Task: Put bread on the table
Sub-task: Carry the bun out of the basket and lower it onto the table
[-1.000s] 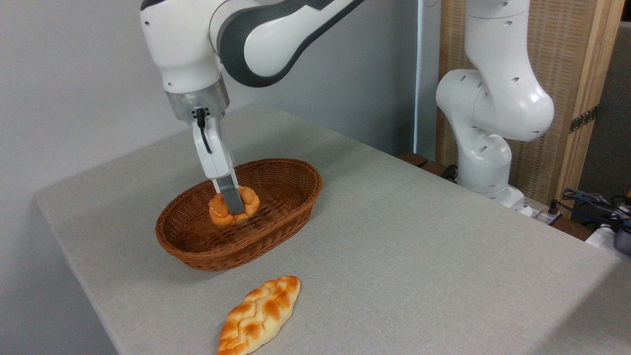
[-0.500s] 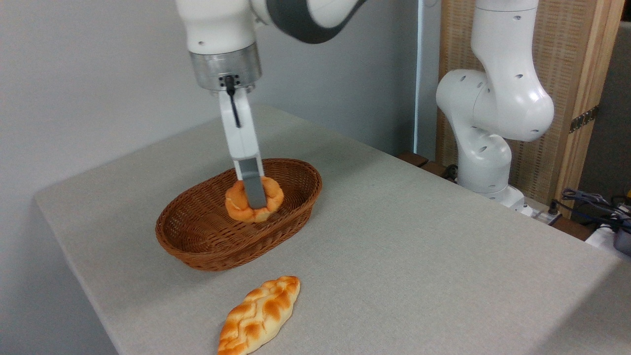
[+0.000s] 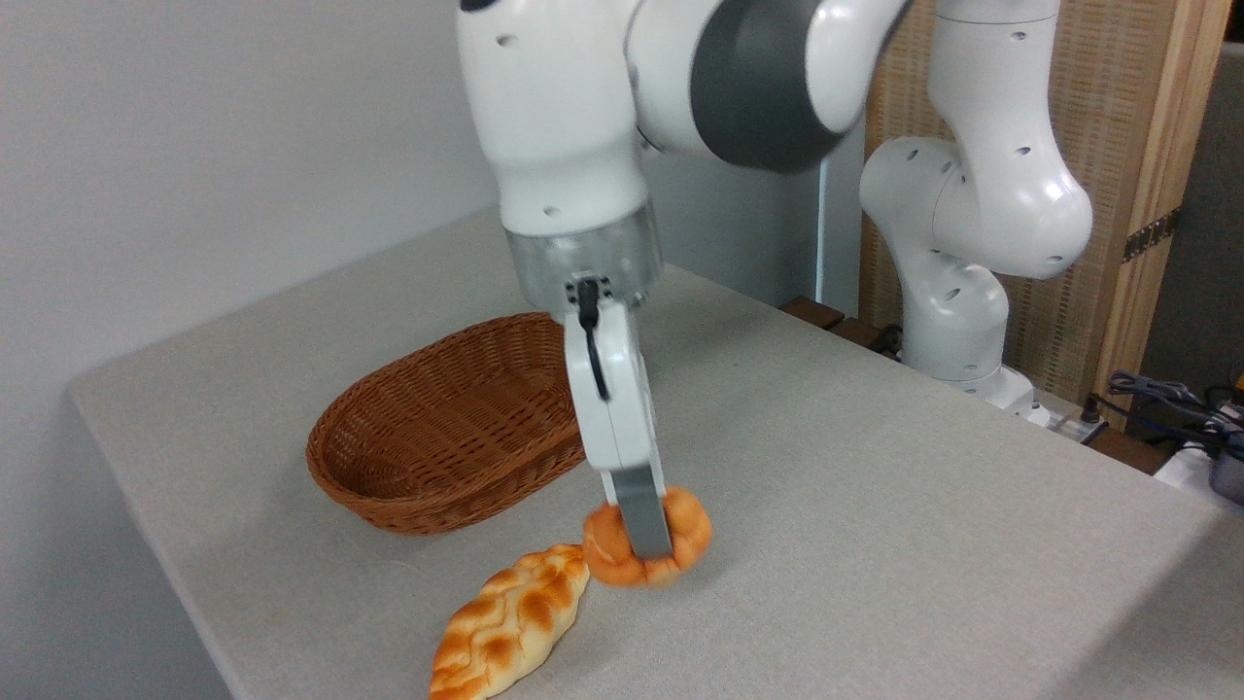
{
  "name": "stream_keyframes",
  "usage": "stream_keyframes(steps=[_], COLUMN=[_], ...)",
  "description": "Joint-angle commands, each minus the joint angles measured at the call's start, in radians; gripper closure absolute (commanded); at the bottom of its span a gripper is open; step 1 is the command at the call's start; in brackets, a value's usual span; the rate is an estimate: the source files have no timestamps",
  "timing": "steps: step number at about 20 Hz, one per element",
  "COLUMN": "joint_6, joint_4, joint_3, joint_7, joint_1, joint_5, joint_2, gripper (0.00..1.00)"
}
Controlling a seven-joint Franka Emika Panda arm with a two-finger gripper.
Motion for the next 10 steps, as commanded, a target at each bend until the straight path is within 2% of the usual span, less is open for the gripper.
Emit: stream_keyframes(steps=[1,2,3,4,5,10], joint_6=[0.078,0.08,0.08,0.08,0.078,0.078], joint_4=[-0.029,-0.029,-0.031,-0.033,-0.034,-0.036], joint_3=[0.048,0.048,0.048,0.048,0.048,0.043], joint_7=[0.047,0.05,0.051,0.05,0.048,0.038], joint_1=[-0.006,-0.006,-0.006,-0.006,-0.006,-0.013], joint_5=[0.053,0.068,0.077,0.079,0.079,0.059], joint_2=[0.011,0.013,0.015,0.018,0.019,0.044], gripper=[0.36,0.22,0.17,0.02,0.0,0.0])
